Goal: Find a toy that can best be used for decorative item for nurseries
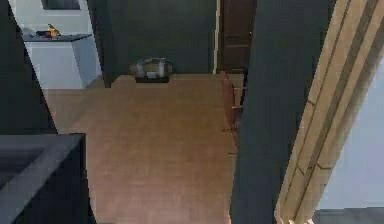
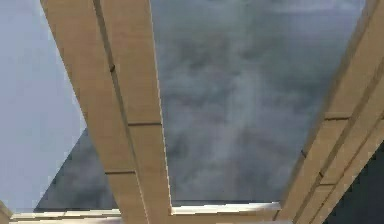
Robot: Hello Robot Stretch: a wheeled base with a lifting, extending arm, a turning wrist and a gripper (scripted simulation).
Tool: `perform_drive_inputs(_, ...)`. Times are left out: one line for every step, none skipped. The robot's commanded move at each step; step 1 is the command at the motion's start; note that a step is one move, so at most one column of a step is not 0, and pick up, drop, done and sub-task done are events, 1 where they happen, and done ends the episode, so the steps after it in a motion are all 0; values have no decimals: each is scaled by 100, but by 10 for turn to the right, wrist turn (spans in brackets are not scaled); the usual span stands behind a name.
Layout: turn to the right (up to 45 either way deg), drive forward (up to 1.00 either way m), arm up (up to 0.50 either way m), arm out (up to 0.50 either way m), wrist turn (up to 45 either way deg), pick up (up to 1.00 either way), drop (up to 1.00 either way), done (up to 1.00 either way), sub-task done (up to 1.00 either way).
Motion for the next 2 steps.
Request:
perform_drive_inputs(0, 100, 0, 0, 0, 0, 0, 0, 0)
perform_drive_inputs(-30, 0, 0, 0, 0, 0, 0, 0, 0)
